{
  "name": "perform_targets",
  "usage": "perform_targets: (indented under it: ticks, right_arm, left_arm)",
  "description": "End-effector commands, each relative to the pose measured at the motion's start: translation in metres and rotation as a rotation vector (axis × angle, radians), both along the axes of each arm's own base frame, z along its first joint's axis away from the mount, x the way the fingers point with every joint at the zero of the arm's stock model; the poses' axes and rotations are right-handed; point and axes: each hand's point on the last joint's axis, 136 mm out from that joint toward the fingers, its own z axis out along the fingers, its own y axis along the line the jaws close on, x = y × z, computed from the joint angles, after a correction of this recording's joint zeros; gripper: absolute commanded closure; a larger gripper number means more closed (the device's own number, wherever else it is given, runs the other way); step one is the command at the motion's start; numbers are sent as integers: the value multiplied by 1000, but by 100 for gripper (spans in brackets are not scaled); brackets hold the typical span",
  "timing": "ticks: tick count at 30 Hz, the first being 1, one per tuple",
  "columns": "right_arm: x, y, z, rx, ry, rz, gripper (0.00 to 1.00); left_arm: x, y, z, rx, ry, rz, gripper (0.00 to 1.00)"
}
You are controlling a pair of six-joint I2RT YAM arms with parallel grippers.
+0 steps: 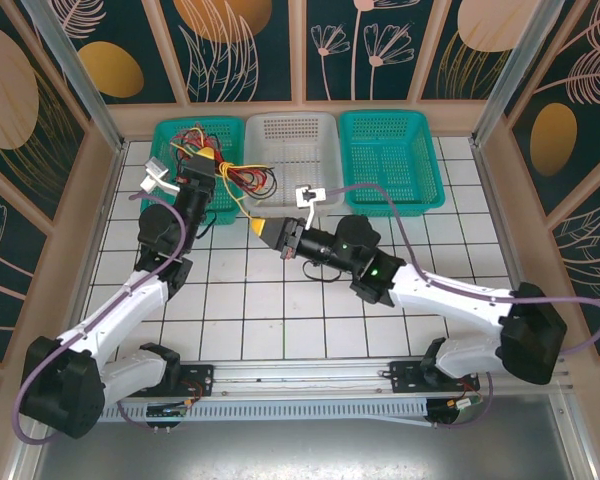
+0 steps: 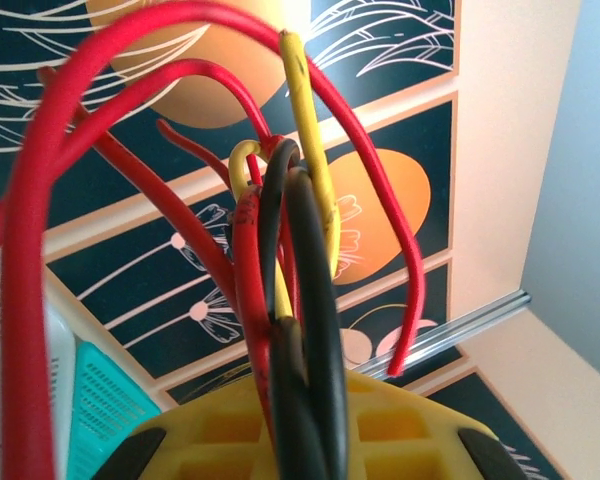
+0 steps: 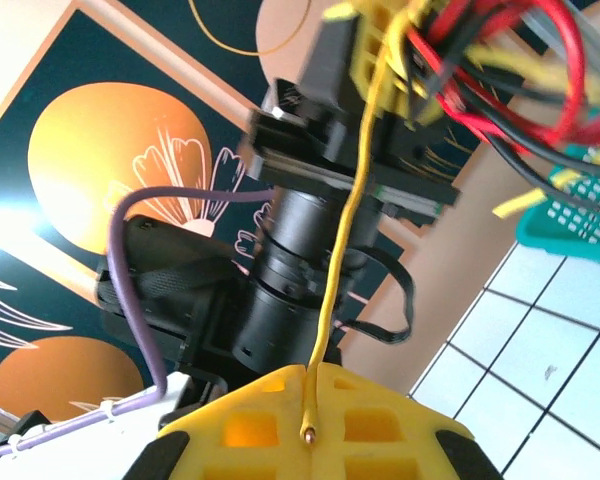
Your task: Untangle the cables
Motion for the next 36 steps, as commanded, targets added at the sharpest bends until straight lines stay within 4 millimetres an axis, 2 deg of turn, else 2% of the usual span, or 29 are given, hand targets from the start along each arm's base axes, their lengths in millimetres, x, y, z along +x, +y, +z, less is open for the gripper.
perform_targets:
  ticks: [1,4,8,12,16,20,23,24,26,31,36]
  right_arm:
    - [-16,-8,30,-73,-104,12,100]
    - [-12,-19,61,-61,-158,-36,100]
    - [-3,-32,92,-41,-199,-81,100]
    - [16,-43,108,-63,-216,-147,100]
    - [52,-63,112,-112,-182,-216,100]
    - [95,-93,94,-168,-104,-265,100]
    - [121,-108,64,-191,-22,-261,100]
    - [121,-105,56,-193,-7,-238,100]
    - [137,-116,38,-191,28,-246,100]
    - [150,-112,-3,-182,105,-205,100]
    - [147,-100,-32,-168,145,-159,100]
  left_arm:
    - [1,13,1,81,3,79,100]
    - [-5,18,-8,129,17,100,100]
    - [-14,8,-12,209,6,50,100]
    - [-26,-11,-16,294,-39,-59,100]
    - [-38,-39,-27,341,-55,-234,100]
    - [-59,-57,-18,315,-124,-378,100]
    - [-78,-68,1,278,-205,-489,100]
    - [-85,-71,9,262,-237,-525,100]
    - [-101,-73,26,220,-303,-583,100]
    - [-120,-73,53,135,-372,-671,100]
    - [-126,-67,80,85,-435,-657,100]
